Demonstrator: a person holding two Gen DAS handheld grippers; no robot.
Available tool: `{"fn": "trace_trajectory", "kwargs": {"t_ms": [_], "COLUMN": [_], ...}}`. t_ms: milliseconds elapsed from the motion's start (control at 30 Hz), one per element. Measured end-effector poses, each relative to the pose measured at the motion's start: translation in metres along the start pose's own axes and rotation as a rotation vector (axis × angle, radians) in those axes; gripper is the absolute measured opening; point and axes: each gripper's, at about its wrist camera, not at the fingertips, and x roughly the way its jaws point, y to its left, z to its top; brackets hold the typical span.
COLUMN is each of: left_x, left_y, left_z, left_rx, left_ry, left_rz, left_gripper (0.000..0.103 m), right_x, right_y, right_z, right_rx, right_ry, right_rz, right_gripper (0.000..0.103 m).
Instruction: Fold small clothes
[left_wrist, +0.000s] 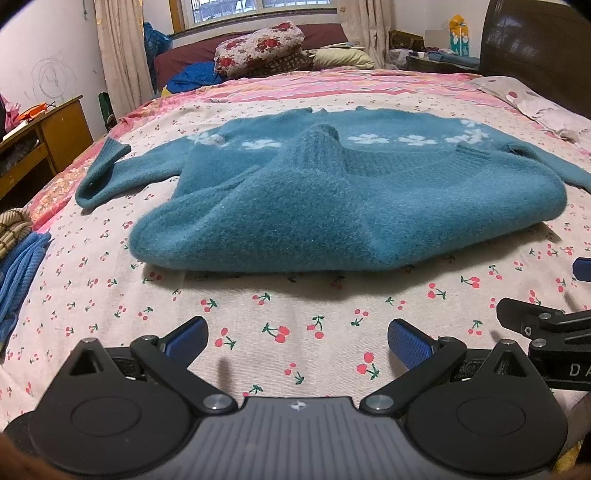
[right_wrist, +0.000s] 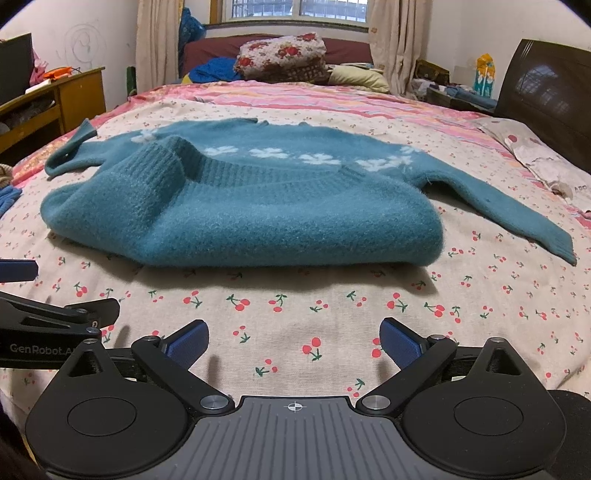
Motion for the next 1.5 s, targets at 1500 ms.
{"fn": "trace_trajectory", "kwargs": {"t_ms": [1500], "left_x": [0.041], "left_y": [0.088], "left_z": [0.112], "left_rx": [0.034], "left_ry": [-0.107], "left_rz": [-0.065], "left_gripper": [0.103], "right_x": [0.055], "right_y": [-0.039], "right_z": [0.119], "right_rx": [-0.01], "right_ry": [-0.059], "right_rz": [0.132], "right_gripper": [0.092]}}
